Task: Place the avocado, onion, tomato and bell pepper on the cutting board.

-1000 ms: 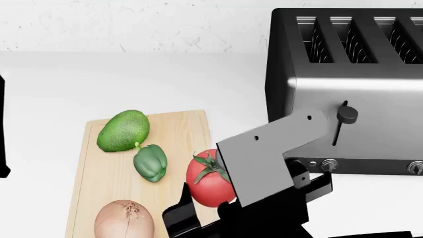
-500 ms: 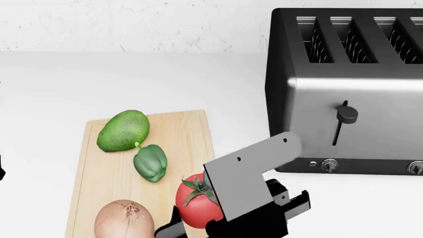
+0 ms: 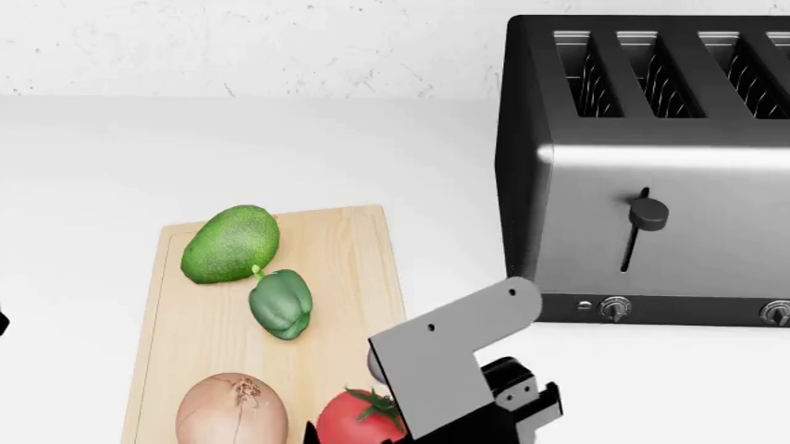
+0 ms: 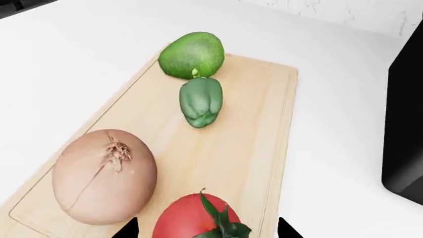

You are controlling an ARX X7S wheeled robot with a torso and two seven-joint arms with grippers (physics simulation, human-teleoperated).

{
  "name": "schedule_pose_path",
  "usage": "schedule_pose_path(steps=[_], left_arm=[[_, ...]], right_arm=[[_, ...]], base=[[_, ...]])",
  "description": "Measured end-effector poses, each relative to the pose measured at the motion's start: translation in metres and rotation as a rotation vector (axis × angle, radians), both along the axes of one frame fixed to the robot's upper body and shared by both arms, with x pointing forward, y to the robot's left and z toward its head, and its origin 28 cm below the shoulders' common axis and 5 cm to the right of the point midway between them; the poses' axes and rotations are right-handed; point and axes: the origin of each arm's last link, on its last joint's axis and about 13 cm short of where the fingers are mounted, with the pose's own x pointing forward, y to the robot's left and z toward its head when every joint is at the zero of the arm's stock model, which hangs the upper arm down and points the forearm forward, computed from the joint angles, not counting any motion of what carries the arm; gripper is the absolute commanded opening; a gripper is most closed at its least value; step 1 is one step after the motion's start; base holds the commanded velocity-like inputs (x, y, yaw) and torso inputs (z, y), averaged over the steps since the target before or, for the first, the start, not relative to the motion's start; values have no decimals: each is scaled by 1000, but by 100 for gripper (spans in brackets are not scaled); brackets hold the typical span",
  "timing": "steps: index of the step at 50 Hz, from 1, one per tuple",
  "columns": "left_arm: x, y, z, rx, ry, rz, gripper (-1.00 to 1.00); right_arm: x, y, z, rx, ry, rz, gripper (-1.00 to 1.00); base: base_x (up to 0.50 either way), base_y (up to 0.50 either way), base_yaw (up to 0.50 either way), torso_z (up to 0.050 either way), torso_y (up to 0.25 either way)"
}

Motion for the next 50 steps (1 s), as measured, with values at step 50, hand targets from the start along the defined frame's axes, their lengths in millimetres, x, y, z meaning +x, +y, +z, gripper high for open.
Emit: schedule_pose_path(steps=[50], left_arm=[[10, 2, -10, 34, -26, 20, 100]], right_arm=[[-51, -41, 100, 101, -614, -351, 100]], base=[[0, 0, 0, 0, 0]])
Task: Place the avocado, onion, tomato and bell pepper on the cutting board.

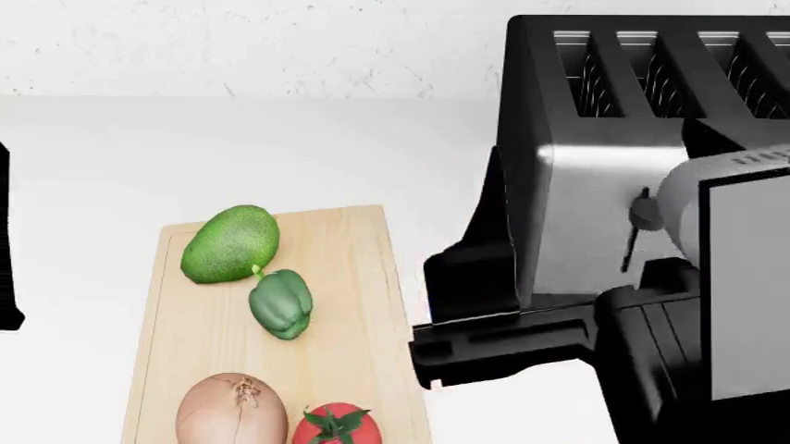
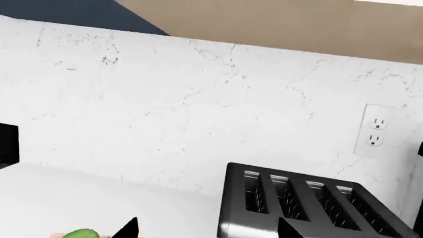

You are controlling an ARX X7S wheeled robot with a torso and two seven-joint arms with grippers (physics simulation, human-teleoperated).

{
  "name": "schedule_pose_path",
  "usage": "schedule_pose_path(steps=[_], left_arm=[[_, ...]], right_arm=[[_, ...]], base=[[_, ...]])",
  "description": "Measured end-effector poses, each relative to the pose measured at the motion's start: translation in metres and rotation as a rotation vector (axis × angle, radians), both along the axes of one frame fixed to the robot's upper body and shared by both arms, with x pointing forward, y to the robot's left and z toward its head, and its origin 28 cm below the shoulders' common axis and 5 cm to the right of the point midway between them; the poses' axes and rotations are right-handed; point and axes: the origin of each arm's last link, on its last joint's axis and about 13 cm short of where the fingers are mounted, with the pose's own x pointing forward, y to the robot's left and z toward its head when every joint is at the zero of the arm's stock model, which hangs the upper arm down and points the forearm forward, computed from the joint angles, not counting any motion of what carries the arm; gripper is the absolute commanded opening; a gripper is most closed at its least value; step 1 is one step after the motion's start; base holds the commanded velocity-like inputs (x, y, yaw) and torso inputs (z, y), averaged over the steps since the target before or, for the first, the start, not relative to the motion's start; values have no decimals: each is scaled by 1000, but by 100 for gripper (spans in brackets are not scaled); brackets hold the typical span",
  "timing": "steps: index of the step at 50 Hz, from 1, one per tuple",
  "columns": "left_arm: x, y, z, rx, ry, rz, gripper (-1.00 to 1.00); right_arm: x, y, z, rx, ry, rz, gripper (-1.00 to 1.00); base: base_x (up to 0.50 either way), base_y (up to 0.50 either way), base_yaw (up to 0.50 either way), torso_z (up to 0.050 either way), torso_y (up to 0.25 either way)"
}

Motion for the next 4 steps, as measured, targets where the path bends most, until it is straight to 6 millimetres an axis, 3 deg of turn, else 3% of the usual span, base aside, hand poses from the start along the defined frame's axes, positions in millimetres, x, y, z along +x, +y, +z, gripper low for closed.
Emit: schedule_pose_path(steps=[4], left_arm=[[2, 0, -5, 6, -7, 10, 100]], right_arm=[[-3, -4, -7, -8, -53, -66, 100]], base=[[0, 0, 0, 0, 0]])
